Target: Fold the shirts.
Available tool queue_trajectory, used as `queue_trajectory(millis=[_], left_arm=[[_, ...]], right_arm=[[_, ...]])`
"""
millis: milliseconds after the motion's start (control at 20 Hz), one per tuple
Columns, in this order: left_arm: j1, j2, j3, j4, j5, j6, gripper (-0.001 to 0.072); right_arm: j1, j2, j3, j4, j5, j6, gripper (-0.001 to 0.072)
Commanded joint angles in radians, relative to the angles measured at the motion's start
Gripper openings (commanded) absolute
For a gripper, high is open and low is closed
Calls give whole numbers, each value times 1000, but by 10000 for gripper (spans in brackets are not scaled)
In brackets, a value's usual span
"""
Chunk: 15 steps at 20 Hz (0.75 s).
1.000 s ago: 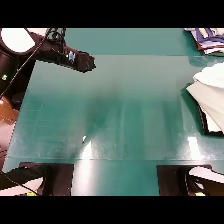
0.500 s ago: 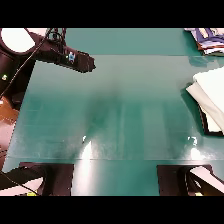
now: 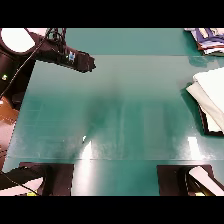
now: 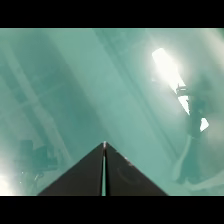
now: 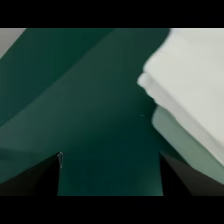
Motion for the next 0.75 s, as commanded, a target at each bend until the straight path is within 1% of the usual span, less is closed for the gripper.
queue_trajectory(millis=[0,50,100,150,200,250,450,700], left_arm=[[0,0,0,-6,17,0,27],[0,0,0,-6,22,0,27],[0,0,0,-6,32,0,27],[0,0,0,-6,45,0,27],[0,0,0,-6,57,0,28],[0,0,0,-6,65,0,27],[0,0,0,-6,102,0,27],[0,0,0,-6,137,0,27]], right_arm=[[254,1,9,63,-101,0,495],[321,1,9,63,-134,0,342],[388,1,9,63,-170,0,236],[440,1,9,63,-203,0,163],[488,1,9,63,-232,-2,60],[522,1,9,63,-253,-5,13],[581,1,8,62,-266,-20,13],[562,1,8,63,-204,-19,13]])
